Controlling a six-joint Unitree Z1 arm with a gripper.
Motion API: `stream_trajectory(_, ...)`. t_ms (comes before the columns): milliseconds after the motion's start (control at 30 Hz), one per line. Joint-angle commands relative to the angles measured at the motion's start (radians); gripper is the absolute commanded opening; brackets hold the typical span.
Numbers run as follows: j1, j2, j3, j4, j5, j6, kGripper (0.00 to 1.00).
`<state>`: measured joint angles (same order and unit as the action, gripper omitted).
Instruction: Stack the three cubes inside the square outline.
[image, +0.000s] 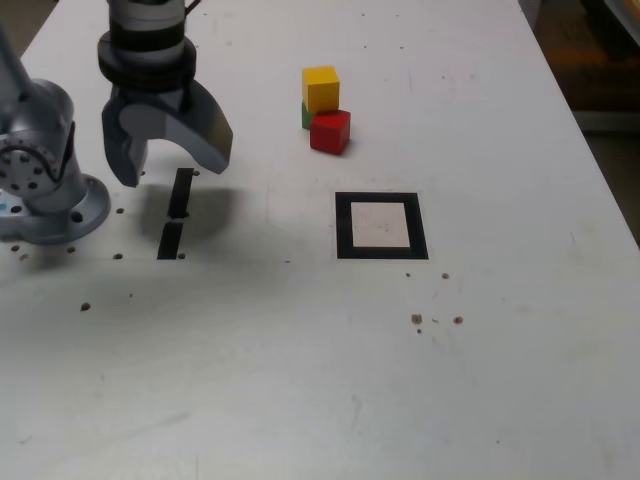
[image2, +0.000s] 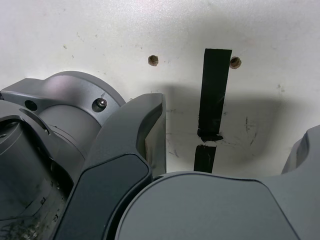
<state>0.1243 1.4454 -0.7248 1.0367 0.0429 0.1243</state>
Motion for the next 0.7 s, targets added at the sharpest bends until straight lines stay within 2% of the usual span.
stream_trajectory(0,0.001,0.004,-0.002,0.000,0.002,-0.002,0.94)
stream_trajectory(200,0.002,0.021,-0.001,0.003,0.008,-0.002,0.94)
stream_trajectory(300,0.001,0.026,-0.043,0.033,0.016,-0.002,0.94)
stream_trajectory(400,0.001,0.031,-0.140,0.107,0.041,0.000,0.94)
stream_trajectory(600,0.016,0.105,-0.455,0.340,0.112,0.054,0.94)
stream_trajectory(667,0.035,0.131,-0.538,0.388,0.120,0.083,0.94)
